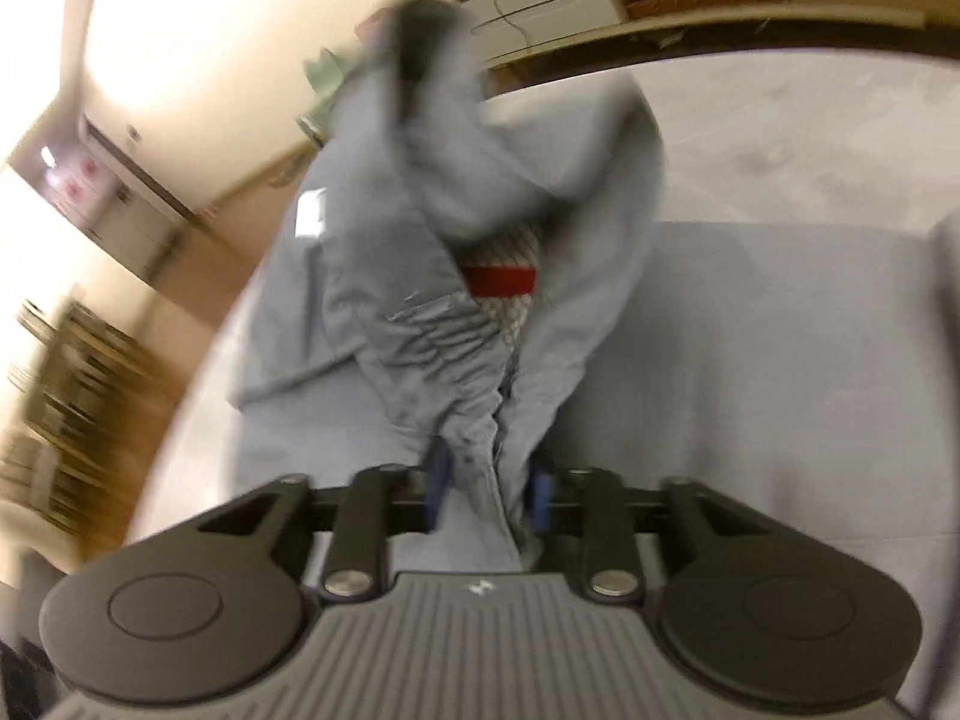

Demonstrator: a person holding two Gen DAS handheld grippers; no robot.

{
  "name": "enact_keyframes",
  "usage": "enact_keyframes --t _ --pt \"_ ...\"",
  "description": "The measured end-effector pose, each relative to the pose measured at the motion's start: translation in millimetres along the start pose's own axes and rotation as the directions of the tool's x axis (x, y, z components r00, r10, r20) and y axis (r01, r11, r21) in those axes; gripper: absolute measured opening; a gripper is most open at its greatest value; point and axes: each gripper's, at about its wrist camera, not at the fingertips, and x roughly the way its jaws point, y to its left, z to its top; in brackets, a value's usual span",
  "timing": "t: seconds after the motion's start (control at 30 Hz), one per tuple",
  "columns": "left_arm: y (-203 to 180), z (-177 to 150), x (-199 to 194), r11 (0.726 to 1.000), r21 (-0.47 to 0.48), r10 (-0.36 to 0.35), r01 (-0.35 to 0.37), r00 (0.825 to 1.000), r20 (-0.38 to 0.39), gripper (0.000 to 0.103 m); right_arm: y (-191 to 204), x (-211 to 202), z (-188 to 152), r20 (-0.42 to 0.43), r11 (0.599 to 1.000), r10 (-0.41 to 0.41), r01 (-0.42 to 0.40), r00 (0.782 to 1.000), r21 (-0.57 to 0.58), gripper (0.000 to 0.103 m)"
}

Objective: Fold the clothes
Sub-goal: 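Lift the trousers with the right gripper and fold them over, then open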

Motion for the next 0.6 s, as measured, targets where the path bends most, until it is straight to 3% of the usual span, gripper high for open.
enact_keyframes --t 0.07,0.23,0.3,0.37,0.4,0.47,0.6 --pt "3.6 1.3 -8.7 0.999 -0.028 -0.017 0.018 0.999 0.035 0.01 -6.2 -15.1 -18.0 -0.003 0.999 0.011 -0.011 1.0 -0.041 0.057" --pt "19.7 2.2 -35.6 0.988 -0.149 -0.016 0.038 0.989 0.15 0.011 -14.0 -48.3 -76.7 -0.018 0.998 0.042 -0.043 0.999 -0.051 0.056" --pt "30.6 5.4 -43.3 0.977 -0.212 0.008 0.031 0.984 0.178 0.011 -9.9 -57.5 -85.2 0.02 0.998 0.057 -0.057 0.998 0.001 0.042" --pt "45.1 10.4 -50.8 0.958 -0.284 0.023 0.037 0.978 0.206 0.011 -5.8 -66.6 -93.7 0.059 0.996 0.07 -0.073 0.996 0.052 0.036" --pt "47.9 11.4 -52.1 0.954 -0.297 0.017 0.047 0.978 0.21 0.011 -3.7 -71.2 -98.0 0.078 0.994 0.076 -0.082 0.994 0.078 0.026" --pt "46.6 10.9 -50.8 0.956 -0.287 0.001 0.055 0.981 0.192 0.013 0.4 -80.4 -106.5 0.117 0.987 0.086 -0.101 0.989 0.128 0.017" --pt "44.1 9.9 -48.3 0.961 -0.268 -0.031 0.072 0.987 0.157 0.02 -2.2 -88.5 -136.6 0.121 0.95 0.165 -0.191 0.979 0.249 0.013"
